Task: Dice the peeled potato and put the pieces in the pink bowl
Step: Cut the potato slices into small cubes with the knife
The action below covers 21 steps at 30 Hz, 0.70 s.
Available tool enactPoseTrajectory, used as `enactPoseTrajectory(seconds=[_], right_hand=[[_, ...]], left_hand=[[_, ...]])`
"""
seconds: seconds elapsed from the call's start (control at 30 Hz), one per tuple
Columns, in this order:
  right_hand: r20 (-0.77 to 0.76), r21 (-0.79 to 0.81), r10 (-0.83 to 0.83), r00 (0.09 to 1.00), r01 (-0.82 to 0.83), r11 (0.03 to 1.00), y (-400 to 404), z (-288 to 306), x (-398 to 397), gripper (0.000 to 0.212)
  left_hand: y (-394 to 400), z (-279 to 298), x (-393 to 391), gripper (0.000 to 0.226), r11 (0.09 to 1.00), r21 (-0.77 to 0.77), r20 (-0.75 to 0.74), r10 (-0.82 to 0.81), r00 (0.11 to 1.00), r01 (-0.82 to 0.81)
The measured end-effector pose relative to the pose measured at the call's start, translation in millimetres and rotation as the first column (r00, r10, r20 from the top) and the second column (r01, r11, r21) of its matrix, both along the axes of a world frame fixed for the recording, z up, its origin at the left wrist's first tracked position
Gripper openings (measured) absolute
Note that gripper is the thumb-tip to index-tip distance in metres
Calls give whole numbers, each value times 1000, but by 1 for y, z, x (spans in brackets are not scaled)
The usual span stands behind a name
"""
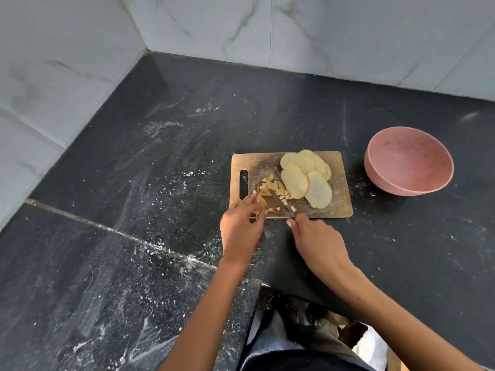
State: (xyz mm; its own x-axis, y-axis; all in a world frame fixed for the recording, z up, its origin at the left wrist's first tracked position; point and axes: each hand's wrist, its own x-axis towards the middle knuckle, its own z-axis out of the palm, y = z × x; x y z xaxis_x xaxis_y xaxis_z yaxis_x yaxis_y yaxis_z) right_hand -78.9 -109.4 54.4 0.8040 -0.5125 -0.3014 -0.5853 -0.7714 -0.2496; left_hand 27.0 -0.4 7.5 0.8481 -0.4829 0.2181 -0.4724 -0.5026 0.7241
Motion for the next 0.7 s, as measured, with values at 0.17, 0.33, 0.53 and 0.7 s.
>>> enactPoseTrajectory(seconds=[0.17, 0.33, 0.53, 0.7], right_hand=[[-12, 4, 37, 999, -37, 999, 3, -6, 14, 39], [3, -43, 16, 1000, -16, 999, -7, -9, 17, 37], [47, -34, 31, 998, -29, 999, -10, -9, 22, 37], [48, -26, 150, 987, -149, 988, -9, -10, 29, 37]], left_hand=[[0, 8, 18, 24, 999, 10, -97, -50, 994, 52], [1, 11, 39, 30, 971, -2, -130, -236, 963, 238], [4, 3, 44, 38, 951, 121, -97, -275, 957, 285], [11, -2, 25, 31, 992, 80, 17, -95, 995, 93]])
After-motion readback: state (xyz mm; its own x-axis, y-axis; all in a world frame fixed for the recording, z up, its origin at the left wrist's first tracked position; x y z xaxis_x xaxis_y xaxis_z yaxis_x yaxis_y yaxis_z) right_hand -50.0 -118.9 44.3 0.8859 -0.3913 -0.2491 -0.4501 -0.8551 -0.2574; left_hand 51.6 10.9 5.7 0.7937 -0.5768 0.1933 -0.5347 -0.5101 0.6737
